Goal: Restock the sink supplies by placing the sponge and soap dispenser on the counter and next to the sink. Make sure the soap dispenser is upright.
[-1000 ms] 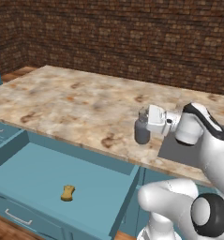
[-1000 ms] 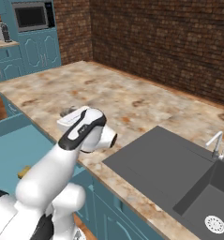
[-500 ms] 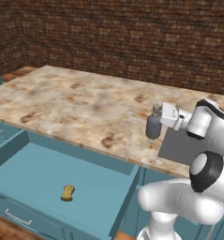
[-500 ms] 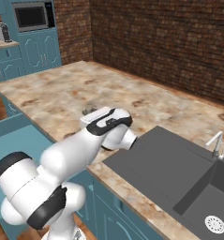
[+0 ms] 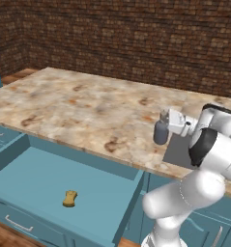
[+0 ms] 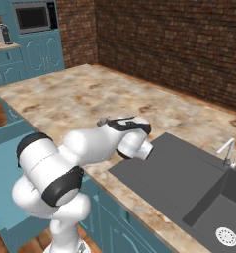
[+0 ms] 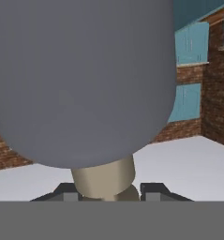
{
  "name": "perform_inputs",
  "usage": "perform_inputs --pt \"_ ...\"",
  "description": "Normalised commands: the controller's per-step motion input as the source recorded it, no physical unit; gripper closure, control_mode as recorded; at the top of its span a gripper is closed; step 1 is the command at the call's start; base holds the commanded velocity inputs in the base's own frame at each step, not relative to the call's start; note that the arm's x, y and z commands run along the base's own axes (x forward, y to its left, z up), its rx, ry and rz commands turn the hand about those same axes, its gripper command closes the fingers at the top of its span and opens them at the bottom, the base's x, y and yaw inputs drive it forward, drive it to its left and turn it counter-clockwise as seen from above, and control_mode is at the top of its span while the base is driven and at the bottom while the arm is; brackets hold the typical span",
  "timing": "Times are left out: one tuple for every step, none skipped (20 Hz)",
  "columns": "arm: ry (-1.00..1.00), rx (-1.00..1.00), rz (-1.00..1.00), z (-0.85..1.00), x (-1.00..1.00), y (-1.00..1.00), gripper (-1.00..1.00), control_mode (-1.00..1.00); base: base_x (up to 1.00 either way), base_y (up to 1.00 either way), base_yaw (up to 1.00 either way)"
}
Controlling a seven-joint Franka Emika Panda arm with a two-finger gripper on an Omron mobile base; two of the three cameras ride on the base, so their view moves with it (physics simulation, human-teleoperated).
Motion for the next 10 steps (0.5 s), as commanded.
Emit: perform_inputs --pt "0.00 0.00 0.00 -0.48 0.57 -0.11 1.00 -1.00 0.00 0.00 0.00" --pt "0.00 0.00 0.00 -0.34 0.51 -0.19 1.00 -1.00 0.00 0.00 0.00" --pt "0.00 0.00 0.00 -0.31 0.55 -0.26 1.00 -1.00 0.00 0.00 0.00" --pt "0.00 0.00 0.00 -0.40 0.58 -0.22 1.00 -1.00 0.00 0.00 0.00" --pt "0.00 0.00 0.00 -0.34 0.54 -0.21 1.00 -1.00 0.00 0.00 0.00" --pt "0.00 0.00 0.00 -0.24 0.50 -0.34 1.00 -1.00 0.00 0.00 0.00" --pt "0.00 0.00 0.01 -0.31 0.47 -0.35 1.00 -1.00 0.00 0.00 0.00" --pt "0.00 0.00 0.01 -0.42 0.49 -0.32 1.00 -1.00 0.00 0.00 0.00" --pt "0.00 0.00 0.02 -0.45 0.49 -0.30 1.00 -1.00 0.00 0.00 0.00" --pt "0.00 0.00 0.02 -0.40 0.46 -0.29 1.00 -1.00 0.00 0.00 0.00"
